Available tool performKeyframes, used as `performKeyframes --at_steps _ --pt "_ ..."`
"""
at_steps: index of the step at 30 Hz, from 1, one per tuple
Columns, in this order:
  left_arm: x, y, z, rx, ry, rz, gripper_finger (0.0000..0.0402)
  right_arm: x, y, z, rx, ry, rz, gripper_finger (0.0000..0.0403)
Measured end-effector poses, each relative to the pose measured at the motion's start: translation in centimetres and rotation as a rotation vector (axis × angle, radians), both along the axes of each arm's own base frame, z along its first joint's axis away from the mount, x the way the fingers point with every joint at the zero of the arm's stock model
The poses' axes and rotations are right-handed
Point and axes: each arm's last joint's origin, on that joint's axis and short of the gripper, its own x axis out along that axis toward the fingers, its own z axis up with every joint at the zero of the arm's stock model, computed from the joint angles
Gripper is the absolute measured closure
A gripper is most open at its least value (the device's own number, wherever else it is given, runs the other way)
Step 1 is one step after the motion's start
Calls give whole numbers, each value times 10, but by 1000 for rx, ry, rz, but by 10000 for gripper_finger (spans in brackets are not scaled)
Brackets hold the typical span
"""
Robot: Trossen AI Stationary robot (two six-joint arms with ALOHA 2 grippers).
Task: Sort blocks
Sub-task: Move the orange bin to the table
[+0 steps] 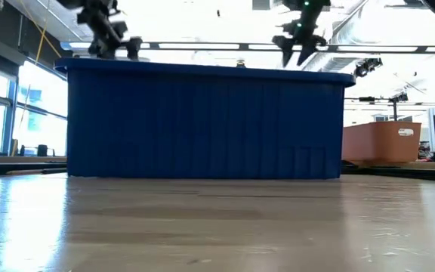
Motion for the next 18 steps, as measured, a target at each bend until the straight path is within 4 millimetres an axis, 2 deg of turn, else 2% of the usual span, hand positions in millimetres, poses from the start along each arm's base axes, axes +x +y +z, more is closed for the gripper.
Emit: performKeyframes --at_steps 2,4,7,10,14,18 --pt "2 -12 11 42 -11 -50 22 -21 -12 4 2 9 -60 126" --pt "4 -24 21 69 -37 -116 23 -48 -28 -4 66 31 -149 128" --pt "11 -43 32 108 -79 -242 25 -86 -53 -32 216 54 -285 128" --pt "21 -62 33 125 -108 -359 25 -116 -74 -63 352 96 -384 128" --pt "34 -85 30 142 -119 -472 25 -136 -93 -103 469 137 -426 128" --pt "45 -103 21 155 -142 -546 25 -130 -104 -127 468 202 -383 128"
